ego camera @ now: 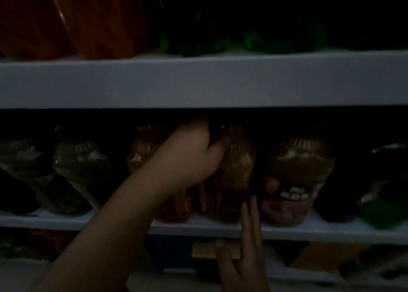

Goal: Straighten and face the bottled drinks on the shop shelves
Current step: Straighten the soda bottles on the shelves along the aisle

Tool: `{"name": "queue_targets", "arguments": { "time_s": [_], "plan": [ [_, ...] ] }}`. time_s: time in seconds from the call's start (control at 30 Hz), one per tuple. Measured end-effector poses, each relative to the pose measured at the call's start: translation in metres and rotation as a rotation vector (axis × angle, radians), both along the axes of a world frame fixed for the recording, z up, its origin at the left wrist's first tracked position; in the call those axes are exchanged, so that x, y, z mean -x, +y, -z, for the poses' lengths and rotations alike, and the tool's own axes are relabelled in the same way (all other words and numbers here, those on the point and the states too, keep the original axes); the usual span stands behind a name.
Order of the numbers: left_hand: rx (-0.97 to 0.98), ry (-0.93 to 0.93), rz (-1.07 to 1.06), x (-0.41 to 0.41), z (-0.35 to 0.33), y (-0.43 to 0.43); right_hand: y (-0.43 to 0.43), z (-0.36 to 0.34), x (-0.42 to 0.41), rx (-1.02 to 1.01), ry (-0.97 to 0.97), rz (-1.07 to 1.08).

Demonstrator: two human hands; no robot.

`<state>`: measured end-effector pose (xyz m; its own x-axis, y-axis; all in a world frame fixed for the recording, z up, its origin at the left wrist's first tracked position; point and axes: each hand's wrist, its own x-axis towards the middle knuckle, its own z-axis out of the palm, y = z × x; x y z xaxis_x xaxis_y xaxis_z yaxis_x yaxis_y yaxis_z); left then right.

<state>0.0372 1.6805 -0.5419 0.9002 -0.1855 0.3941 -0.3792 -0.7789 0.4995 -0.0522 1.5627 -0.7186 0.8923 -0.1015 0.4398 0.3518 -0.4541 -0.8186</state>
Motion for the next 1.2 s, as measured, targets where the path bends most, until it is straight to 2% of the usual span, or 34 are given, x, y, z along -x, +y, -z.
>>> {"name": "queue_targets", "arguments": {
  "time_s": [0.07, 0.23, 0.37, 0.57, 0.63, 0.73, 0.83, 0.9, 1.03, 1.2],
  "plan": [
    [-0.001, -0.002, -0.004, -0.004, 0.001, -0.001, 0.007, 0.007, 0.008, -0.045, 0.037, -0.006],
    [-0.020, -0.117, 0.041, -0.002, 0.003, -0.004, 0.031, 0.007, 0.012, 0.030, 0.038, -0.065],
    [-0.004, -0.175, 0.013, 0.004, 0.008, -0.014, 0.043, 0.009, 0.005, 0.002, -0.002, 0.023],
    [-0.036, -0.319, -0.154, 0.010, 0.012, -0.016, 0.022, 0.006, -0.013, -0.011, 0.023, 0.076],
    [-0.030, -0.268, -0.143, 0.008, 0.011, -0.013, 0.015, 0.006, -0.018, 0.083, 0.024, 0.108],
    [0.012, -0.077, -0.044, 0.003, 0.004, -0.011, 0.016, 0.012, -0.023, 0.184, 0.006, 0.168],
    [0.021, 0.115, 0.059, -0.002, -0.006, -0.008, 0.025, 0.012, -0.025, 0.157, 0.007, 0.233],
    [0.003, 0.134, 0.113, -0.007, -0.009, -0.005, 0.025, 0.011, -0.027, 0.125, -0.005, 0.271],
    [-0.018, -0.056, 0.065, -0.010, -0.003, -0.001, 0.016, 0.016, -0.030, 0.125, -0.063, 0.264],
    [-0.105, -0.334, -0.145, -0.011, 0.007, -0.007, -0.008, 0.010, -0.041, 0.038, 0.001, 0.028]
  ]
}}
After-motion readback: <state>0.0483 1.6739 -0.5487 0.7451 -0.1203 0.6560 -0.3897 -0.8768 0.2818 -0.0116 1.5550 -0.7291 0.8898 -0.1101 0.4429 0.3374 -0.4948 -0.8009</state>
